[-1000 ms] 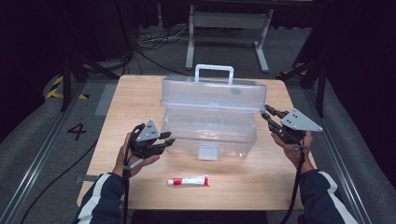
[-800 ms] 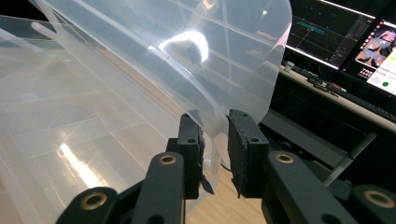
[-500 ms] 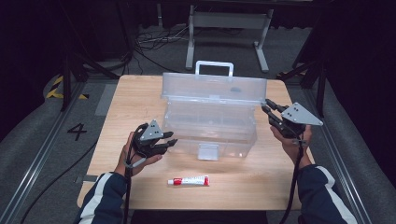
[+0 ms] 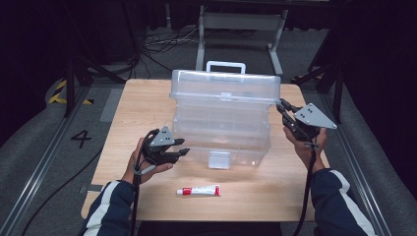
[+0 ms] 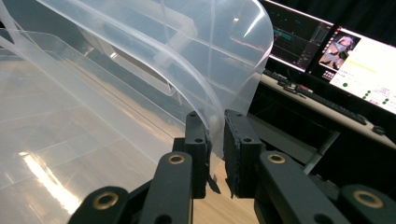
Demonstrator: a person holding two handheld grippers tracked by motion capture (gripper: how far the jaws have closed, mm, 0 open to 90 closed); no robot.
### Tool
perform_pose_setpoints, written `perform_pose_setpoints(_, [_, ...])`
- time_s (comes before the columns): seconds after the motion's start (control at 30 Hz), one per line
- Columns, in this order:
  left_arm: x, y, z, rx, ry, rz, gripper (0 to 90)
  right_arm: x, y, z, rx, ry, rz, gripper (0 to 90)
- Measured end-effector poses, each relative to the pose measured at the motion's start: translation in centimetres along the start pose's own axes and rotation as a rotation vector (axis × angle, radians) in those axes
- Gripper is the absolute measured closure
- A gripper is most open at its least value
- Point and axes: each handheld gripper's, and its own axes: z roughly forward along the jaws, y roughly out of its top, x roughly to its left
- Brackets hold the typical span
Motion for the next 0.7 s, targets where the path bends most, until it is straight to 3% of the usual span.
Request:
perform_pose_setpoints(0.23, [0.0, 0.4, 0.5, 0.010, -0.017, 0.009, 56.2, -0.3, 0.7, 0.8, 0.011, -0.033, -0.009, 82.7])
perform_pose_setpoints(0.43, [0.1, 0.8, 0.9, 0.002, -0.042, 0.009, 55.2, -0.9, 1.3, 1.6, 0.018, -0.031, 0.018, 83.2])
perform_pose_setpoints(0.7, [-0.2, 1.4, 2.0, 0.039, -0.061, 0.053, 55.0, -2.0, 2.2, 2.8, 0.039, -0.019, 0.051, 83.7])
